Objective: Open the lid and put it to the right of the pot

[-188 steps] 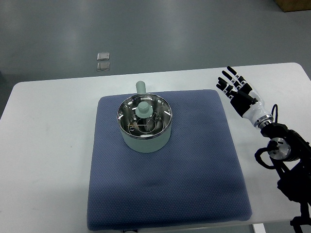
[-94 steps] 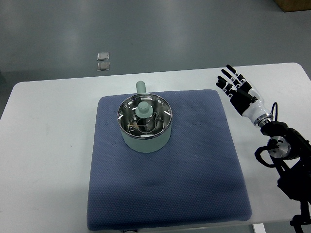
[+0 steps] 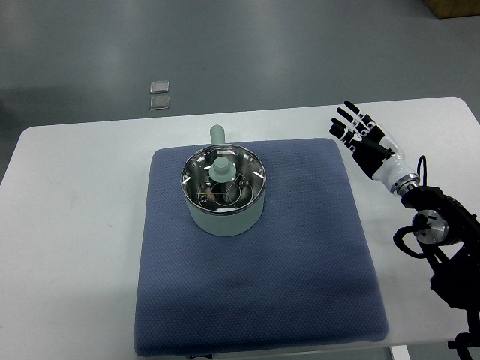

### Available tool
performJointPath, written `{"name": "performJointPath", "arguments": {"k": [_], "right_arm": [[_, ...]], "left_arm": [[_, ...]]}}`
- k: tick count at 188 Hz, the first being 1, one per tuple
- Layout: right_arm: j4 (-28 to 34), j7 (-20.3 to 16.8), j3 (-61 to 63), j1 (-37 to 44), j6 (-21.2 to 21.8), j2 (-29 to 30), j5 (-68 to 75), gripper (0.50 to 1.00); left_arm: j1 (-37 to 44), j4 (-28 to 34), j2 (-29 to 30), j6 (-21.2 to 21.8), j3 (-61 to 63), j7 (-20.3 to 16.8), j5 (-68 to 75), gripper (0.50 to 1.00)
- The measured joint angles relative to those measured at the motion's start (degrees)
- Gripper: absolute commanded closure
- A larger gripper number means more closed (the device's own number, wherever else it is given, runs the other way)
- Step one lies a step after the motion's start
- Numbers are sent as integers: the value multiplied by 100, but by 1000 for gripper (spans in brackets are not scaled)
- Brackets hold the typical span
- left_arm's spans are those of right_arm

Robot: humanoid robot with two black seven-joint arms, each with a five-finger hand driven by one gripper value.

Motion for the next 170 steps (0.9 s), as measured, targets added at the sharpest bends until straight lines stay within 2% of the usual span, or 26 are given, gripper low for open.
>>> {"name": "performJointPath", "arguments": {"k": [111, 137, 138, 146, 170], "right_arm": [[162, 5, -96, 142, 95, -143, -423, 587], [284, 77, -726, 340, 189, -610, -469, 609], [291, 91, -789, 363, 191, -654, -469, 633], [318, 156, -1021, 452, 193, -800, -469, 644], [517, 465, -2065, 985, 150, -1426, -465, 652]], "left_arm": [[0, 0, 0, 0, 0, 0, 0, 500], [0, 0, 0, 0, 0, 0, 0, 500], [0, 0, 0, 0, 0, 0, 0, 500], [0, 0, 0, 0, 0, 0, 0, 500], [-1, 0, 0, 0, 0, 0, 0, 500]]}}
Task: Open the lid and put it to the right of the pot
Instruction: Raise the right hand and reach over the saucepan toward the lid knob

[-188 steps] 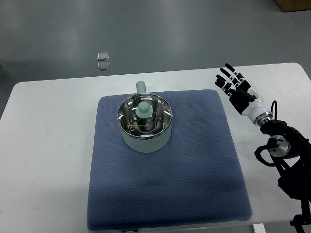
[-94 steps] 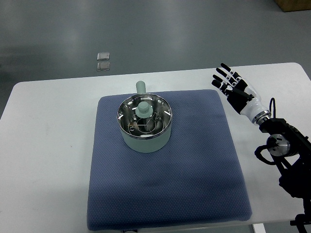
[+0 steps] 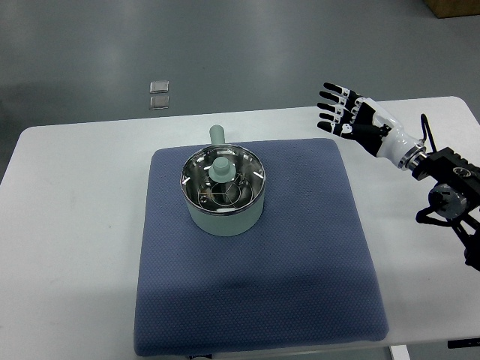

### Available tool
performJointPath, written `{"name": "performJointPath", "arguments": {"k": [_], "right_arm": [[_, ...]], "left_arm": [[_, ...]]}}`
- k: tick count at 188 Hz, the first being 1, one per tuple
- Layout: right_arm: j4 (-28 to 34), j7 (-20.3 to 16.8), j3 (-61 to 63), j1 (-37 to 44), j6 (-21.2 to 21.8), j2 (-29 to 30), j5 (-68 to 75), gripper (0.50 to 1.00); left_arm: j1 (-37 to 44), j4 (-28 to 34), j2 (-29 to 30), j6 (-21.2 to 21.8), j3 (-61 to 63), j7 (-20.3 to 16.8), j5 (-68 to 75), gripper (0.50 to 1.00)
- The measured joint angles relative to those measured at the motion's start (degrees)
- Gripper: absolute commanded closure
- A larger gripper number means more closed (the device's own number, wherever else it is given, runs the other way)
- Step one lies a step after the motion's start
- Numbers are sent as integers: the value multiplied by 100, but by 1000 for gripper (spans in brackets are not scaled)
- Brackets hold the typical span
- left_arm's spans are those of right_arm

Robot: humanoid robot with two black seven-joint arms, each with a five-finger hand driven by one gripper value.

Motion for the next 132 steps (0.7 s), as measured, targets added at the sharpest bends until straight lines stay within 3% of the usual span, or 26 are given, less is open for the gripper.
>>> {"name": "performJointPath", "arguments": {"k": [39, 73, 132], "right_arm": [[359, 132, -1590, 1162, -48, -689, 0, 654], [813, 138, -3235, 2433, -442, -995, -33, 654], [1208, 137, -5932, 4449, -1338, -785, -331, 654]], "left_arm": [[1, 0, 0, 0, 0, 0, 0, 500], [-1, 0, 0, 0, 0, -1, 0, 500], [1, 0, 0, 0, 0, -1, 0, 500]]}}
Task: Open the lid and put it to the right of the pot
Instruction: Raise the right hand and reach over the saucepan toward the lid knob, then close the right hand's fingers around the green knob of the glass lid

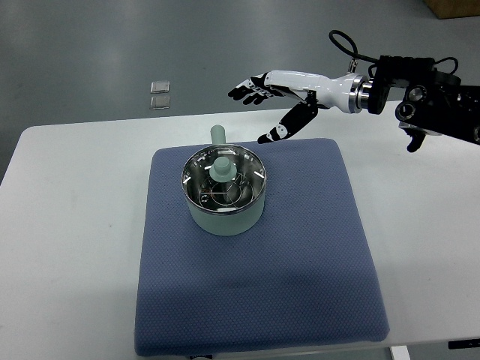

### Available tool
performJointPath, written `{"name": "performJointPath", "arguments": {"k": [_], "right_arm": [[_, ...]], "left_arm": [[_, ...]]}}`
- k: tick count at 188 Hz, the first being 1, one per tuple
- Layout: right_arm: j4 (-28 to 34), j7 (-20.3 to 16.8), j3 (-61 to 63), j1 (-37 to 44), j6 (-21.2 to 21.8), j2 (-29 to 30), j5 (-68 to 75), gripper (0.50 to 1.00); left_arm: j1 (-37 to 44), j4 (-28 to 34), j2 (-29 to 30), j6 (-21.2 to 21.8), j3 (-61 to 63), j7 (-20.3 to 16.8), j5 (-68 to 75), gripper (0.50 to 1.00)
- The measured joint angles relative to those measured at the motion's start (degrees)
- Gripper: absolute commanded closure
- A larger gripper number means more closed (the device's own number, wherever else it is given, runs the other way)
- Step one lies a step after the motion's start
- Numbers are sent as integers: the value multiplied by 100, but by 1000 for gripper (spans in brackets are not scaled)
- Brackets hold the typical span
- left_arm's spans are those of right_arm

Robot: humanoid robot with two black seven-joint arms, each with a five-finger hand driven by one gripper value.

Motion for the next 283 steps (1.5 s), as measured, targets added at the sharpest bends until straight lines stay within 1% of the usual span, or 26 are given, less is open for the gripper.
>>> {"name": "performJointPath", "arguments": {"k": [38, 73, 97, 104, 120, 123, 140, 151, 155, 162, 177, 178, 186, 221, 283], "right_arm": [[4, 0, -1433, 991, -515, 585, -66, 652], [-14, -52, -2108, 1368, -777, 1060, -73, 654], [-69, -87, -2389, 1507, -874, 1276, -80, 671], [-77, -92, -2448, 1542, -892, 1314, -82, 681], [-84, -96, -2622, 1653, -914, 1407, -111, 685], [-85, -97, -2646, 1667, -915, 1419, -121, 695], [-86, -100, -2772, 1739, -925, 1461, -233, 709], [-86, -126, -2818, 1768, -926, 1491, -322, 742], [-86, -143, -2826, 1776, -927, 1503, -348, 746], [-86, -177, -2845, 1796, -931, 1523, -386, 773], [-90, -223, -2910, 1850, -935, 1563, -430, 781], [-90, -224, -2913, 1854, -935, 1566, -431, 811], [-93, -234, -2939, 1881, -944, 1599, -438, 820], [-95, -289, -3034, 1941, -1069, 1774, -434, 822], [-126, -308, -3076, 1928, -1078, 1926, -421, 820]], "left_arm": [[0, 0, 0, 0, 0, -1, 0, 500], [-2, 0, 0, -3, 0, -1, 0, 500], [0, 0, 0, -2, 0, 0, 0, 500], [1, 0, 0, -2, 0, 0, 0, 500], [0, 0, 0, -2, 0, 0, 0, 500], [0, 0, 0, -2, 0, 0, 0, 500], [0, 0, 0, -2, 0, 0, 0, 500], [0, 0, 0, -2, 0, 0, 0, 500], [0, 0, 0, -2, 0, 0, 0, 500], [0, 0, 0, -2, 0, 0, 0, 500], [0, 0, 0, -1, 0, 0, 0, 500], [0, 0, 0, -1, 0, 0, 0, 500], [0, 0, 0, 0, 0, 0, 0, 500], [0, 0, 0, 0, 0, 0, 0, 500], [0, 0, 0, 0, 0, 0, 0, 500]]}}
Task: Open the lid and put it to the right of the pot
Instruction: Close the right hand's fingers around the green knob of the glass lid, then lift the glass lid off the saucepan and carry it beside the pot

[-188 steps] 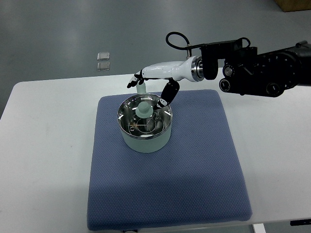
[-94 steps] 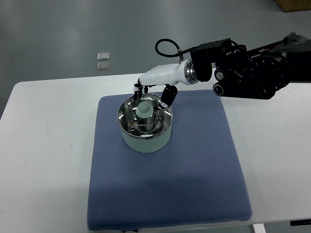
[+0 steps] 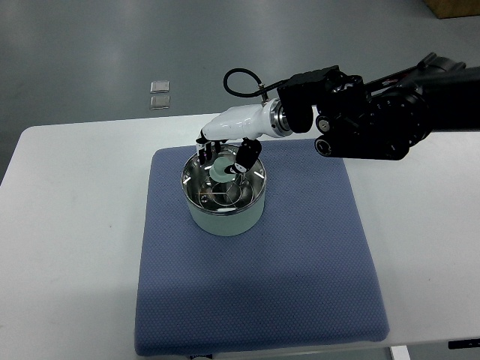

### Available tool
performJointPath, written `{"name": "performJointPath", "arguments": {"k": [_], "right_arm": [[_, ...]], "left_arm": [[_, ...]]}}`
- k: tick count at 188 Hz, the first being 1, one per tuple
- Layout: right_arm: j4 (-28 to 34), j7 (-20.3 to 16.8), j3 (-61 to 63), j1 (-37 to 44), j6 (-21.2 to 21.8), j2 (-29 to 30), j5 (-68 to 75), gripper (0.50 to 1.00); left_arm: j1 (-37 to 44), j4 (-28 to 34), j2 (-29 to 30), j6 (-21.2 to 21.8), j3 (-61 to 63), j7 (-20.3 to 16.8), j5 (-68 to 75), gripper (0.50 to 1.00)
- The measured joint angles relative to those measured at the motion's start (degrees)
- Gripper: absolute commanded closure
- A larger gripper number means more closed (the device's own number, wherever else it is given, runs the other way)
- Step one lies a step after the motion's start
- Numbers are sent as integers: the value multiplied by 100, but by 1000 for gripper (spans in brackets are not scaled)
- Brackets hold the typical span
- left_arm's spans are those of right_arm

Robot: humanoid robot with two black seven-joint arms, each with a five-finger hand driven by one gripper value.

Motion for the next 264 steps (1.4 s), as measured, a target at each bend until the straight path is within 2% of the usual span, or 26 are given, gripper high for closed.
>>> {"name": "performJointPath", "arguments": {"k": [94, 103, 113, 114, 126, 135, 136, 140, 264], "right_arm": [[-63, -85, -123, -54, -10, 61, -47, 820], [-66, -86, -124, -56, -10, 62, -50, 840], [-70, -87, -126, -57, -10, 62, -53, 840], [-71, -87, -126, -57, -10, 62, -54, 883], [-73, -87, -132, -58, -10, 62, -56, 922], [-74, -88, -136, -58, -11, 62, -58, 922], [-75, -88, -137, -58, -10, 62, -58, 970], [-75, -88, -138, -58, -11, 62, -60, 999], [78, -40, -140, 222, 8, -127, -160, 1000]], "left_arm": [[0, 0, 0, 0, 0, 1, 0, 500], [0, 0, 0, 0, 0, 1, 0, 500], [0, 0, 0, 0, 0, 1, 0, 500], [0, 0, 0, 0, 0, 1, 0, 500], [0, 0, 0, 0, 0, 1, 0, 500], [0, 0, 0, 0, 0, 1, 0, 500], [0, 0, 0, 0, 0, 1, 0, 500], [0, 0, 0, 0, 0, 1, 0, 500], [0, 0, 0, 0, 0, 1, 0, 500]]}}
